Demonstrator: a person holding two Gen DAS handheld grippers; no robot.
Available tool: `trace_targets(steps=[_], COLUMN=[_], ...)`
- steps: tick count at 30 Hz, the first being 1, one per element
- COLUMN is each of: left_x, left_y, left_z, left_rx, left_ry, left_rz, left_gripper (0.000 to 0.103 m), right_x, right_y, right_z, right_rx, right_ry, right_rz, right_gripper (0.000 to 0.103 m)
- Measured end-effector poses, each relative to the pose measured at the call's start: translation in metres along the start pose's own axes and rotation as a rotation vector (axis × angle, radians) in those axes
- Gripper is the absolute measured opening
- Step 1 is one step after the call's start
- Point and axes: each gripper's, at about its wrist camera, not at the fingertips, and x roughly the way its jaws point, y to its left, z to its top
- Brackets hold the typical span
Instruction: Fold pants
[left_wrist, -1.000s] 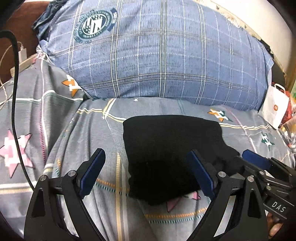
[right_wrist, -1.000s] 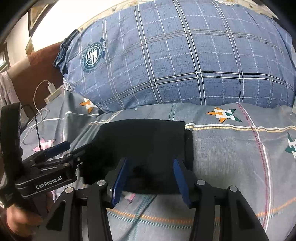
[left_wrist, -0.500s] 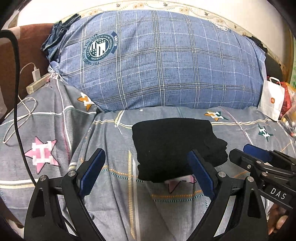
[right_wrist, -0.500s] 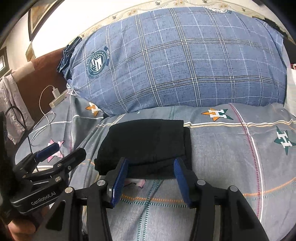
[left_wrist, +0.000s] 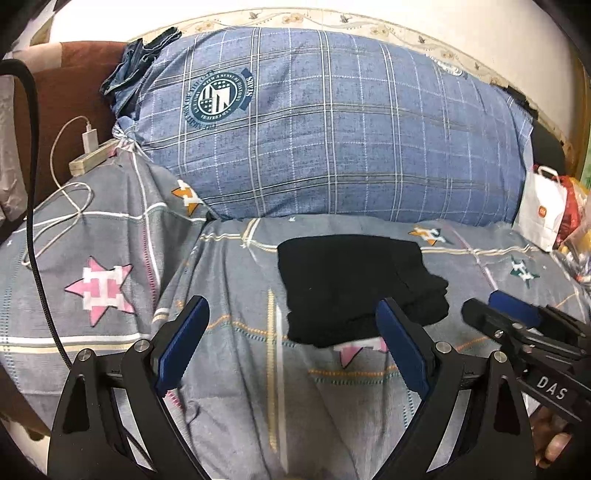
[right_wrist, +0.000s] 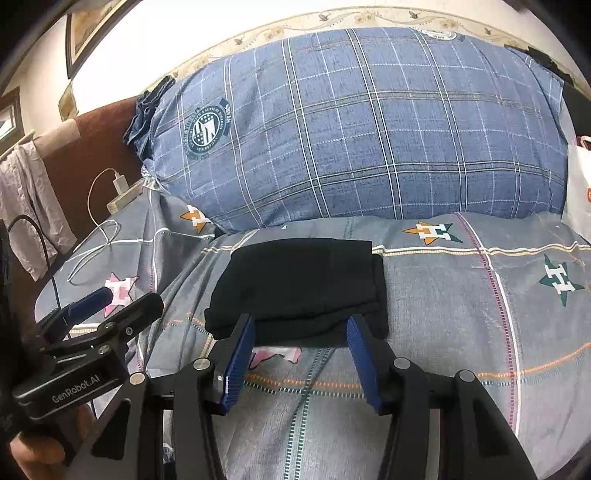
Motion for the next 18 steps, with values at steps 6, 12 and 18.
trace_targets(steps=[6,12,18], left_x=[-0.011,-0.017,-0.018], left_y=[-0.001,0.003,0.001], left_z=[-0.005,-0.005,-0.008], left_rx=[0.019,-0.006,0.013], left_ry=[-0.015,-0.018,-0.026], left_rz=[0.032,0.037,0.060], left_gripper=[0.092,0.092,0.092], right_x=[-0.009,-0.011,-0.011], right_y=[0.000,0.004,0.005], right_z=[-0.003,-0.004,-0.006], right_rx=[0.009,0.001,0.002], right_ry=[-0.008,-0.006,0.000], right_rz=[-0.004,0.000,-0.001], right_gripper=[0.050,0.050,0.050])
